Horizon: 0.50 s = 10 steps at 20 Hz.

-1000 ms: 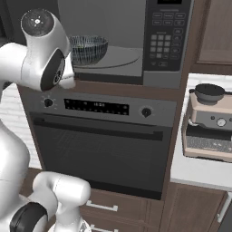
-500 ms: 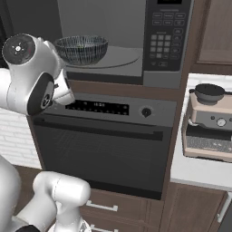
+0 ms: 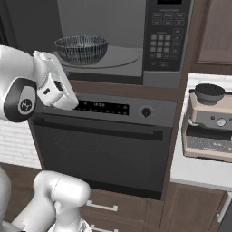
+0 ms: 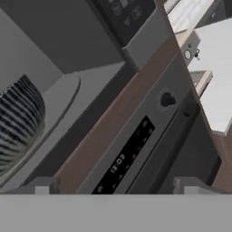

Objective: Pick the lime from the sink and place it in the bowl. Then pick the bowl and place it in the microwave. Then close the microwave door and press the start button.

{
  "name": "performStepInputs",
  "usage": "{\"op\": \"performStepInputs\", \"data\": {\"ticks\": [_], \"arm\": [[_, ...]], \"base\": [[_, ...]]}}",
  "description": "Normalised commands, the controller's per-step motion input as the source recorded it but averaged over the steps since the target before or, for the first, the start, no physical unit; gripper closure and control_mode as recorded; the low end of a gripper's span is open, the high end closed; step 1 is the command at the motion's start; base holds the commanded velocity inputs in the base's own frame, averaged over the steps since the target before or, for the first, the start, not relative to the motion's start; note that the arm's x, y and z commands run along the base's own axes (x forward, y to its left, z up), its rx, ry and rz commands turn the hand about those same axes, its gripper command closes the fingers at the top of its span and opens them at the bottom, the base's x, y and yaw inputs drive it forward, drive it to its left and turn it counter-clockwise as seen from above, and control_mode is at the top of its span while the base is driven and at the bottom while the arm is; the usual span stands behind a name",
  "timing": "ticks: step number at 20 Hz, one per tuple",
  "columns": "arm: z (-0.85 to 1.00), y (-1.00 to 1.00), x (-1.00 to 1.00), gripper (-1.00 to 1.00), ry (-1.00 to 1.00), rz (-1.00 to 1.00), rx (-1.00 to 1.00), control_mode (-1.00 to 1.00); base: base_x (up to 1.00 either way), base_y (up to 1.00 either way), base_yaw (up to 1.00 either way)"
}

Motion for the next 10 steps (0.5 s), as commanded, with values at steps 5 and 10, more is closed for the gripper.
{"op": "performStepInputs", "data": {"ticks": [5,10], "arm": [[-0.33,-0.51,-0.04,-1.00,0.00,-0.16,-0.25,-1.00],[-0.27,-0.20,-0.25,-1.00,0.00,-0.21,-0.23,-1.00]], "base": [[0.00,0.00,0.00],[0.00,0.00,0.00]]}}
